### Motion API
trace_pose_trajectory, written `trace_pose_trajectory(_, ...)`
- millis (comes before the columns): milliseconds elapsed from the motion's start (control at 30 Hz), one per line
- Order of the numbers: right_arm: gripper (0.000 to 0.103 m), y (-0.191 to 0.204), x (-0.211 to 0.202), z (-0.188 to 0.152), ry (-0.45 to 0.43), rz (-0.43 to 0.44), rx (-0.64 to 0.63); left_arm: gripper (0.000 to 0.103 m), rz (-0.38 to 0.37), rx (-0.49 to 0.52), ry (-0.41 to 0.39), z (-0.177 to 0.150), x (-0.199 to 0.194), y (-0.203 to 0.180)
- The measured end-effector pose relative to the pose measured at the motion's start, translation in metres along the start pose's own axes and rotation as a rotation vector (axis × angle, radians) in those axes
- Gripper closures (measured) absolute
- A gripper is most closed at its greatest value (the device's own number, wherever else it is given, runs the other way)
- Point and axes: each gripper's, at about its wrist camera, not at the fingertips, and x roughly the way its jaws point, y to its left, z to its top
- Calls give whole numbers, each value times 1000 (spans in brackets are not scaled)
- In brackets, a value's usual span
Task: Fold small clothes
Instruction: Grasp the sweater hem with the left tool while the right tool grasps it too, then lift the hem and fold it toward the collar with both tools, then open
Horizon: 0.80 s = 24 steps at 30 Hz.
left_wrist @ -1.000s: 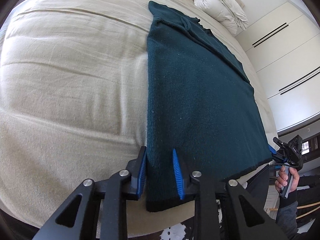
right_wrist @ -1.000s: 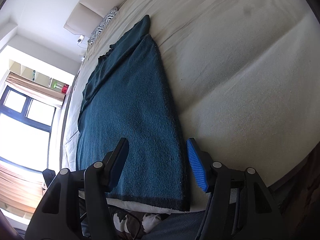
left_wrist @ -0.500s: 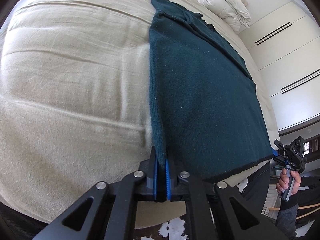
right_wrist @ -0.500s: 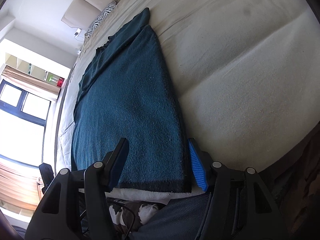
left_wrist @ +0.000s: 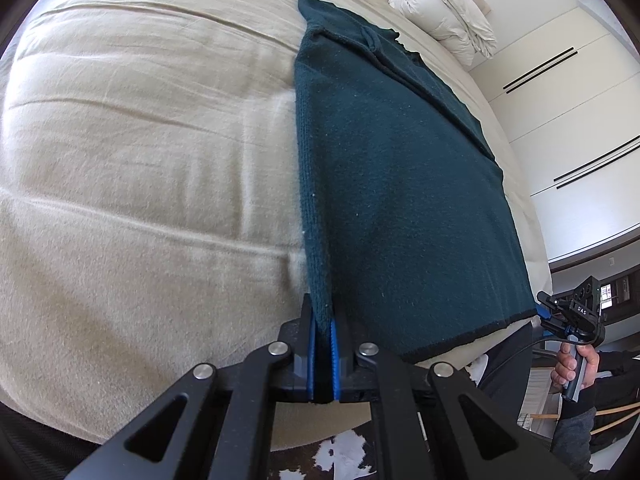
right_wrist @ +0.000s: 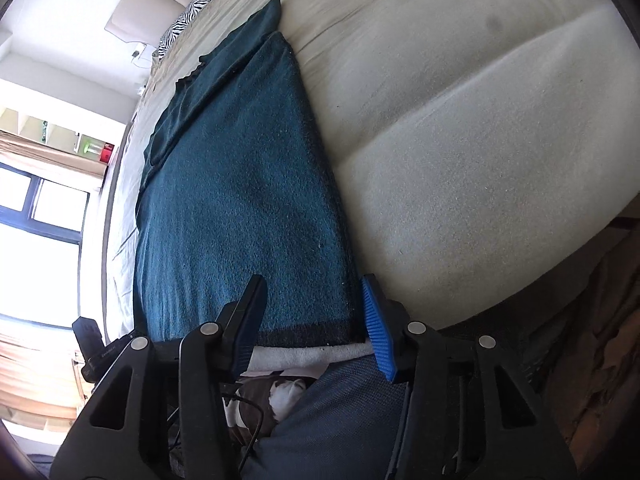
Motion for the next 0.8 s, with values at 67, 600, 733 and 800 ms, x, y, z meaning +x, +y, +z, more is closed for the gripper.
trace_pose_trajectory(67,71,-1,0,-2,10,-12,-7,97,-3,1,0,0,0,1)
trace_pose_trajectory(600,97,21,-27,8,-97,141,-13,98,-149,-46,-87,12,-35,-8)
trace_pose_trajectory(733,97,36,-33,31,-152,219,1,98,-227,-107,-145,28,-50,-8)
trace_pose_trajectory(800,97,43,-34,46,-176,245,7,98,-267,-146,-180,39,-55,-6)
